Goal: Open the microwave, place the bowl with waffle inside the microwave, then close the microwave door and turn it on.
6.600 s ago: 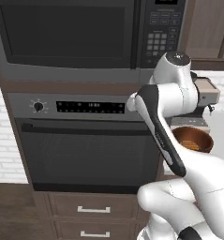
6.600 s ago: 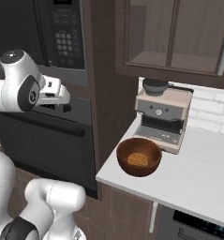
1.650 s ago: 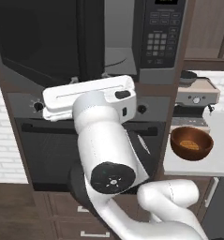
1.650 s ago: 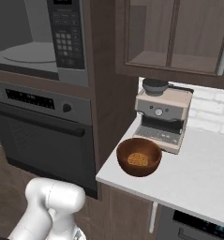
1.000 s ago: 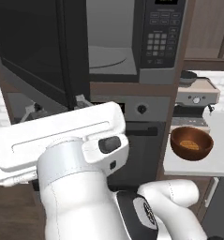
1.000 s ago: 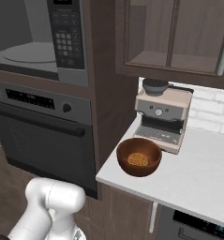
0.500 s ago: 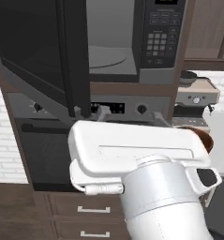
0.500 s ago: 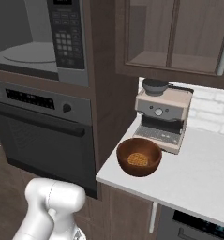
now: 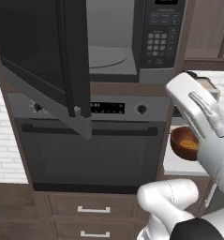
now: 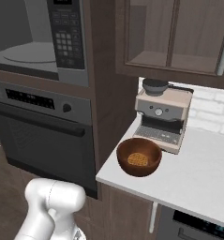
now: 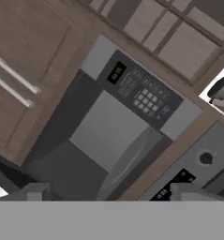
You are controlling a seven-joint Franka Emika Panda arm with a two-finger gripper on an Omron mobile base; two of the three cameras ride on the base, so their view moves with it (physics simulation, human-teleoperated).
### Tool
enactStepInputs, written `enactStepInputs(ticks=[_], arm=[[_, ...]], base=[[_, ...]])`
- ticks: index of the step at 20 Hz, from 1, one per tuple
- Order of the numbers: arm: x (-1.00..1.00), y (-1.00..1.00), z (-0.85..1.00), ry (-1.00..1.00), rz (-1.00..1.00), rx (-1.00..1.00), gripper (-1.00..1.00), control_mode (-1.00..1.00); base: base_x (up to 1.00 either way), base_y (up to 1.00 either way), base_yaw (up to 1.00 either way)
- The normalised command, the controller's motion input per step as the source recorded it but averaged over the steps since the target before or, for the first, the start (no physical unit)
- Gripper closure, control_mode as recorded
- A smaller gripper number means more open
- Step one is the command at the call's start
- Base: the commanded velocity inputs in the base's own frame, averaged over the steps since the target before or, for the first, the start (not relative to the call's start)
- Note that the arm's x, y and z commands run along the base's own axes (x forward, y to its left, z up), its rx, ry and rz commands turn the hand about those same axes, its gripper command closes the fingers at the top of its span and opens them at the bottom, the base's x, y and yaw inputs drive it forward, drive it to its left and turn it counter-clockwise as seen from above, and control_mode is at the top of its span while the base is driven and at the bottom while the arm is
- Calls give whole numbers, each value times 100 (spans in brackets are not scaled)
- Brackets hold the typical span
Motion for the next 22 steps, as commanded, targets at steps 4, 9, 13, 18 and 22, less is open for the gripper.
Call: enactStepInputs(ticks=[4, 9, 13, 18, 22], arm=[[89, -35, 0, 20, 31, 36, -100, -100], [98, 40, -35, 10, 49, 32, -100, -100], [52, 25, -28, 5, 43, 19, -100, -100], [23, 51, -13, 5, 34, 2, -100, -100], [0, 28, 7, -1, 25, 0, -100, -100]], base=[[0, 0, 0], [0, 0, 0], [0, 0, 0], [0, 0, 0], [0, 0, 0]])
